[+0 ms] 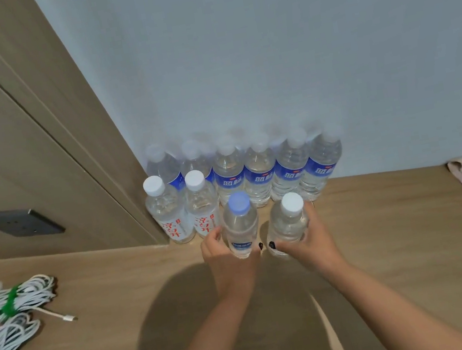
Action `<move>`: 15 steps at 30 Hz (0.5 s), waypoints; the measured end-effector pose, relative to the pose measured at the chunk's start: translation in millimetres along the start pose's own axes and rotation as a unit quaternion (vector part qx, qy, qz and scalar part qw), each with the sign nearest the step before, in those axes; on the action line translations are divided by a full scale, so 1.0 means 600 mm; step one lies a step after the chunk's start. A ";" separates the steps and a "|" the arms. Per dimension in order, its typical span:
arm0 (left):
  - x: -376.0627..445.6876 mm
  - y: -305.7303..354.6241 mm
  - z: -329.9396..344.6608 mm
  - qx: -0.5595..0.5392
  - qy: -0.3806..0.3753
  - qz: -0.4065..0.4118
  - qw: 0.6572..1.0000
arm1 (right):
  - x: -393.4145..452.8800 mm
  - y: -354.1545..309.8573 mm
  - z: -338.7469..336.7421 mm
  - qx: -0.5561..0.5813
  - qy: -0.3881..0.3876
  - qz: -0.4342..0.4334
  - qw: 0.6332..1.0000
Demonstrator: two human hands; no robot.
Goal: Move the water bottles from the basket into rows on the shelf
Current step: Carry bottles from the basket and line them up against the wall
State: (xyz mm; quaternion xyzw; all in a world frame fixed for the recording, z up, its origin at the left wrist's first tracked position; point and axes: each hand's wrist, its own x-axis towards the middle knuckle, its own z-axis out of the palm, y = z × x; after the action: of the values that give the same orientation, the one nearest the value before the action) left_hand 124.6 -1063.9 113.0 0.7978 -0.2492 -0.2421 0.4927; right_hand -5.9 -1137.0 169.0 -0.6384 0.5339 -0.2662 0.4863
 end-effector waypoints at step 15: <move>0.030 -0.013 0.020 -0.022 0.010 -0.096 0.995 | -0.004 0.018 0.006 -0.083 0.015 0.060 0.995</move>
State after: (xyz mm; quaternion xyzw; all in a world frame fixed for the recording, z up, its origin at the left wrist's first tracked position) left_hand 131.9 -1079.9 98.6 0.8093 -0.1614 -0.2856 0.4872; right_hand -8.1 -1133.0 158.5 -0.6391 0.5990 -0.2006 0.4387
